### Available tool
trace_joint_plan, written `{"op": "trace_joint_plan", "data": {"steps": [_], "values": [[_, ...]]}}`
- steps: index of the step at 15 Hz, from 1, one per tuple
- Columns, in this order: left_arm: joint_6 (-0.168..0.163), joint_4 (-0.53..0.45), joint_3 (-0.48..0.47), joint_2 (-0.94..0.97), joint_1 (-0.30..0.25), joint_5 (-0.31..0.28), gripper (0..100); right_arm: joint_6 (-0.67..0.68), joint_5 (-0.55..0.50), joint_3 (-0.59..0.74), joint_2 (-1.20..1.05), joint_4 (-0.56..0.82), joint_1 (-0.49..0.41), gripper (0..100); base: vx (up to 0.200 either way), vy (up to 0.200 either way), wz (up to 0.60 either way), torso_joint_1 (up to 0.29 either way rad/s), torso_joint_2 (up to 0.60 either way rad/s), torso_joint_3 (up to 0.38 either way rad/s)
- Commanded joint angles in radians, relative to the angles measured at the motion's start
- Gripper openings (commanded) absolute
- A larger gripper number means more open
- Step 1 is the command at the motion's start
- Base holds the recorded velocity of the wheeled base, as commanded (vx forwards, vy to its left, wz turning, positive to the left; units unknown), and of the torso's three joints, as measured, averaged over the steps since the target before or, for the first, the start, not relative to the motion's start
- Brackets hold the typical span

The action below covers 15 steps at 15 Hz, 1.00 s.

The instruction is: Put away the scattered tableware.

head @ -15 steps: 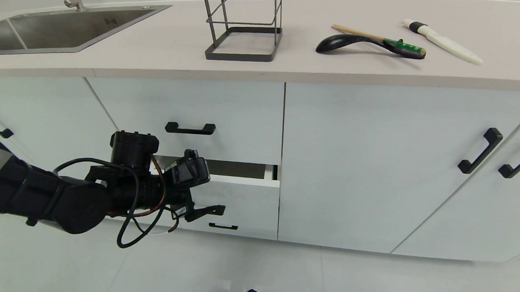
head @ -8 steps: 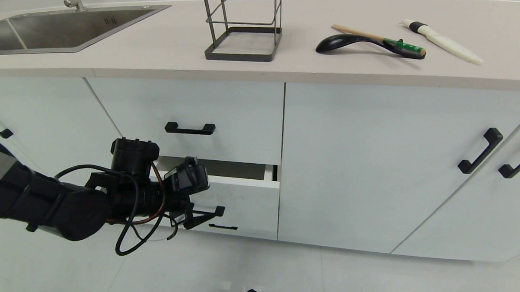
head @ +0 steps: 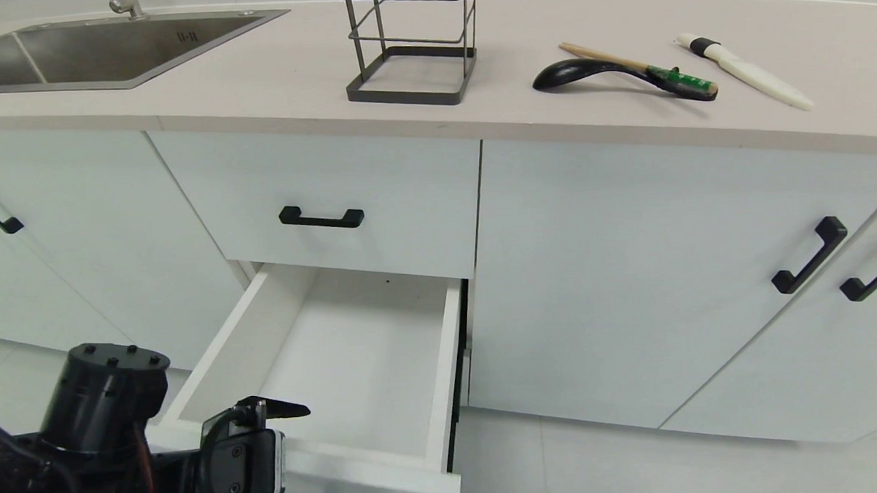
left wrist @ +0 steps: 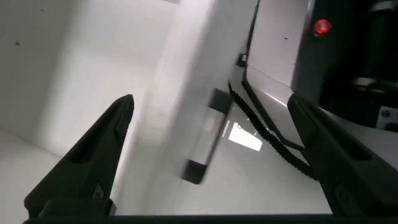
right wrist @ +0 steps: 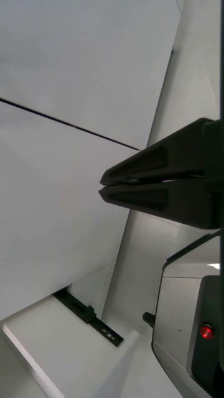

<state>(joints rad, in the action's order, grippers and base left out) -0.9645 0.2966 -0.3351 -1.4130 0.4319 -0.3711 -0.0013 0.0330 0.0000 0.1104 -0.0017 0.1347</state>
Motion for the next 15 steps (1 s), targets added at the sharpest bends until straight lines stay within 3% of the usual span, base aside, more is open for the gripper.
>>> {"op": "trace_joint_plan", "data": {"steps": [1, 11, 15], "values": [[0.004, 0.042, -0.013, -0.017, 0.016, 0.020, 100, 0.000, 0.001, 0.000, 0.002, 0.000, 0.000, 0, 0.000, 0.000, 0.00, 0.000, 0.00, 0.000], [0.006, 0.047, -0.005, -0.046, 0.016, 0.018, 100, 0.000, 0.001, 0.000, 0.002, 0.000, 0.000, 0, 0.000, 0.000, 0.00, 0.000, 0.00, 0.000], [0.023, 0.050, -0.004, -0.069, 0.018, 0.018, 100, 0.000, 0.001, 0.000, 0.002, 0.000, 0.000, 0, 0.000, 0.000, 0.00, 0.000, 0.00, 0.000]]}}
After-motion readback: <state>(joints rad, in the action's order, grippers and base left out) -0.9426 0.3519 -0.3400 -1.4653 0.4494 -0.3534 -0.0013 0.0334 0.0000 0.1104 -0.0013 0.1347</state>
